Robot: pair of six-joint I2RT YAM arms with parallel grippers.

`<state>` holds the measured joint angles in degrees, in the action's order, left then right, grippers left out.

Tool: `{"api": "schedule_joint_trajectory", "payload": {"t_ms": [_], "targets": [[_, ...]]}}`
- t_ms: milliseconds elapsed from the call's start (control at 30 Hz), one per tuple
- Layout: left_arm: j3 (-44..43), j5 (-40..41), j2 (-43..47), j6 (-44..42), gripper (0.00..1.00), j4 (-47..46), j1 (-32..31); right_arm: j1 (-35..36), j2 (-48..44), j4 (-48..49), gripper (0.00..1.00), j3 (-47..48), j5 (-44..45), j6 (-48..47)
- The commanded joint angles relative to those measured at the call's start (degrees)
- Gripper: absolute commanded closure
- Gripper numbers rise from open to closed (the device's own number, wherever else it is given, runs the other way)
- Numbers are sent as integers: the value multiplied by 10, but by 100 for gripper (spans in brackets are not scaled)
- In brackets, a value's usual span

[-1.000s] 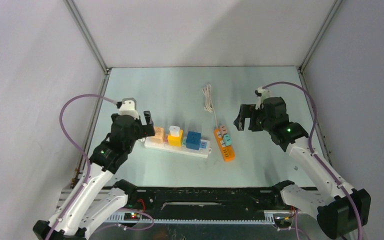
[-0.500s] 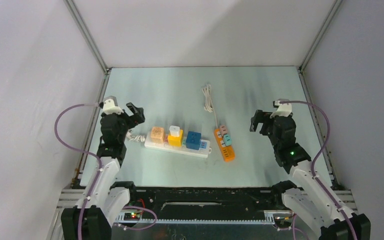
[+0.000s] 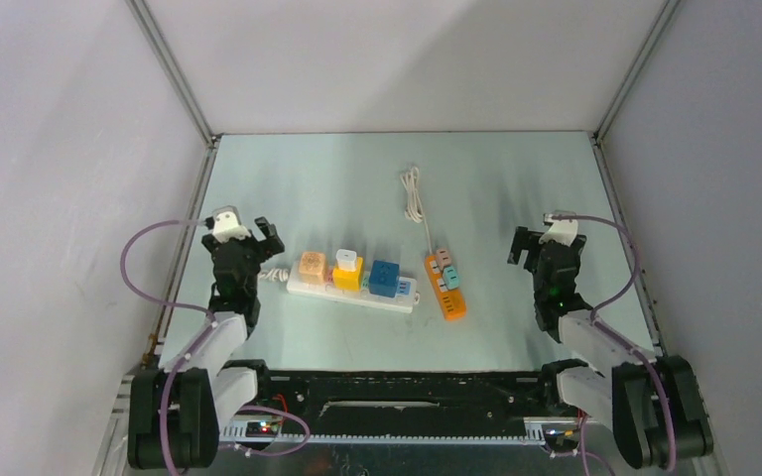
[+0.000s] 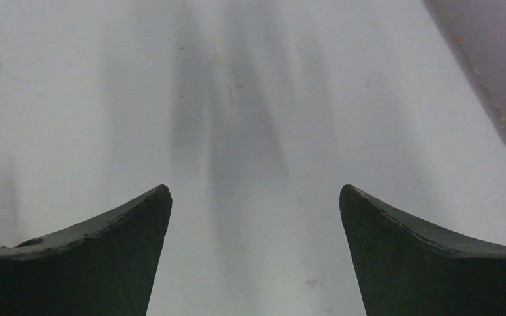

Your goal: Insert the plug

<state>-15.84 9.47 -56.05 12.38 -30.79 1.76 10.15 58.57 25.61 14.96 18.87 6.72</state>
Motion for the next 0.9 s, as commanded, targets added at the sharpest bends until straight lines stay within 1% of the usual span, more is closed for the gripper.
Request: {"api": "schedule_joint_trajectory", "payload": {"t_ms": [0, 67, 167, 233, 300, 400, 433, 500, 533, 600, 667, 700, 733, 767, 800, 833, 867], "targets": [[-44, 2, -44, -17, 0, -48, 7, -24, 54, 148, 0, 10, 26, -23], [-55, -7, -53, -18, 0, -54, 7, -29, 76, 173, 1, 10, 20, -31], [-26, -28, -42, -39, 0, -128, 7, -34, 106, 228, 0, 3, 20, -43], [-10, -27, -37, -46, 0, -166, 6, -39, 126, 257, 0, -5, 15, -46], [-14, -29, -32, -41, 0, -145, 6, -40, 143, 270, 1, -5, 13, -48], [-42, -22, -27, -48, 0, -46, 7, -40, 159, 289, 0, -10, 10, -45], [-43, -14, -27, -50, 0, -26, 7, -40, 162, 303, 0, -14, 8, -49], [-30, 8, -31, -48, 0, -28, 6, -41, 161, 303, 1, -14, 7, -47], [-19, 13, -36, -63, 0, -50, 6, -42, 161, 299, 0, -13, 7, -44], [30, 37, -55, -94, 0, -171, 4, -45, 163, 301, 0, -14, 7, -41], [48, 45, -60, -111, 0, -215, 4, -58, 166, 311, 0, -22, -5, -23], [46, 48, -73, -110, 0, -215, 5, -65, 178, 335, 0, -32, -21, -18], [44, 39, -96, -115, 0, -234, 5, -72, 200, 383, 0, -41, -23, -24], [53, 24, -138, -122, 0, -282, 4, -72, 196, 374, 1, -38, -24, -21], [60, 20, -174, -135, 0, -345, 1, -74, 181, 332, 0, -29, -39, -15], [59, 24, -159, -130, 0, -318, 0, -79, 185, 330, 0, -27, -68, -25], [47, 31, -147, -128, 0, -266, 0, -80, 197, 345, 0, -23, -83, -36]]}}
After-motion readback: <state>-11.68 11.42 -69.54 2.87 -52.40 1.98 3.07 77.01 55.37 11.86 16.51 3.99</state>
